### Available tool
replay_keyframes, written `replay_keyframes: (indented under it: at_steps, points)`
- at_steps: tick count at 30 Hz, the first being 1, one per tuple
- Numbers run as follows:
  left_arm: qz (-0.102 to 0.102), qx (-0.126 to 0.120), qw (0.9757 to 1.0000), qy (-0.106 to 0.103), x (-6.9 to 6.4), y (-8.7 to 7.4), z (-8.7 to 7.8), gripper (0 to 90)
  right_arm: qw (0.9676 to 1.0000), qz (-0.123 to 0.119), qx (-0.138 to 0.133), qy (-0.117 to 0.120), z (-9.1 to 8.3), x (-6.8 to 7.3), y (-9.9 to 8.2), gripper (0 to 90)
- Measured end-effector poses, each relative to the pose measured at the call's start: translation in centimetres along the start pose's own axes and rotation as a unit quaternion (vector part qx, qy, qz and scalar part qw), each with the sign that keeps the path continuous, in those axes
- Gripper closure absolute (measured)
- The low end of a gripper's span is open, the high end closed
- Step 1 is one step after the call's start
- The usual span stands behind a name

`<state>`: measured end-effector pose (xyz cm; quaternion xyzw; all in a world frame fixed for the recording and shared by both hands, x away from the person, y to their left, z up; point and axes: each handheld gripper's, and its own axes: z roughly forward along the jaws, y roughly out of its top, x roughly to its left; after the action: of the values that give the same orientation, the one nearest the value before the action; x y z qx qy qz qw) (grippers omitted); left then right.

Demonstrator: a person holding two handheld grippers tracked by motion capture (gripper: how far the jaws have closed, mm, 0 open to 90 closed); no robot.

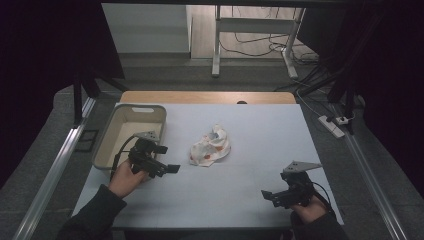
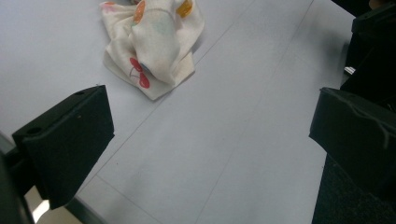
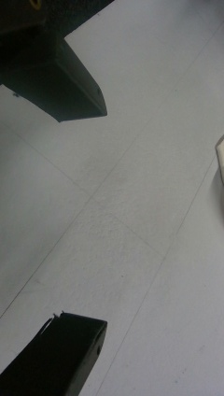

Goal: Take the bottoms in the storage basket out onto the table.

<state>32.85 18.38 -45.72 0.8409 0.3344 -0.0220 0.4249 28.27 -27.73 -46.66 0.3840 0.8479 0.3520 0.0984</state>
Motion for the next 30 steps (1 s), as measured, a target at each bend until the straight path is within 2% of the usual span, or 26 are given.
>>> replay_keyframes:
  at_steps: [30]
  points:
    - [-0.026, -0.021, 0.9994, 0.012, 0.1, -3.0, -2.4, 0.0, 1.0000, 0.001, 0.001, 0.000, 0.0, 0.0, 0.0, 1.0]
